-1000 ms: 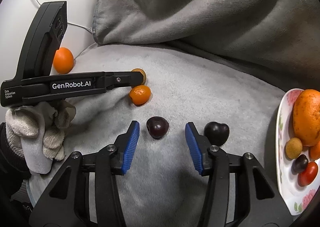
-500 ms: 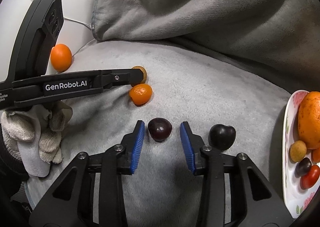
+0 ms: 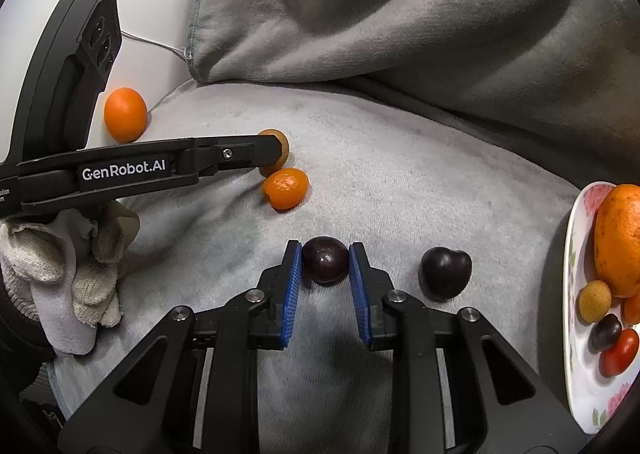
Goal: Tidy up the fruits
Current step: 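Close the left gripper on the kiwi while the right gripper closes on the plum, then carry the kiwi in the left gripper while the right gripper carries the plum over the plate, then open both grippers to release the kiwi and plum onto the plate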
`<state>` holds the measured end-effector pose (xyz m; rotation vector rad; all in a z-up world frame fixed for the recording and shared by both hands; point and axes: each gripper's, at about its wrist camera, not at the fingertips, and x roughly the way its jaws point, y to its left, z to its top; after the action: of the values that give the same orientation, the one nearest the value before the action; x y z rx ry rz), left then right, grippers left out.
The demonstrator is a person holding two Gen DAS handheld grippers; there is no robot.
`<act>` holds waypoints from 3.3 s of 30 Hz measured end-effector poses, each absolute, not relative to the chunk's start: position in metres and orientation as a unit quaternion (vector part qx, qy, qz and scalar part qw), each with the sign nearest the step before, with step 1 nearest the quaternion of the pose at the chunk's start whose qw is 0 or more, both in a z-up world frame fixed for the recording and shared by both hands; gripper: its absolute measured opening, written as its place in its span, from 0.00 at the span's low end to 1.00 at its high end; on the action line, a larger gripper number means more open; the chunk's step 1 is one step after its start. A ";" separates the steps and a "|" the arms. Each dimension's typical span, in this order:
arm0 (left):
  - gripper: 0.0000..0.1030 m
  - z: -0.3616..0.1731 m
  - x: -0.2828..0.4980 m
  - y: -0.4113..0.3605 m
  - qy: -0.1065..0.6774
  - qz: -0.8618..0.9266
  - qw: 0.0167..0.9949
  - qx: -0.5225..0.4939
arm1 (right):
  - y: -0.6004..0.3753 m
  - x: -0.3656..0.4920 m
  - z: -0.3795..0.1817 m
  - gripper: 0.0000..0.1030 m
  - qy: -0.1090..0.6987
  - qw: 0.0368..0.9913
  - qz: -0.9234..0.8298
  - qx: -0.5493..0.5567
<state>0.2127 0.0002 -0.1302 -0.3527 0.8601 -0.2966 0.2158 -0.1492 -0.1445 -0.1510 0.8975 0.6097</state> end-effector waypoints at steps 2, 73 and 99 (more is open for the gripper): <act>0.24 -0.127 0.210 -0.001 0.410 -0.142 0.886 -0.166 | -0.150 0.214 -0.143 0.24 0.425 0.854 0.290 -0.071; 0.24 -0.078 0.160 -0.185 0.384 -0.278 0.879 -0.056 | -0.386 0.160 -0.087 0.24 0.348 0.928 0.125 0.046; 0.24 -0.090 0.176 -0.219 0.404 -0.289 0.867 -0.040 | -0.409 0.184 -0.105 0.24 0.366 0.919 0.121 0.081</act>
<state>0.1763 -0.2192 -0.0896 -0.0843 0.8465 -0.6042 0.1839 -0.4091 -0.1052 0.1674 0.7519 0.2489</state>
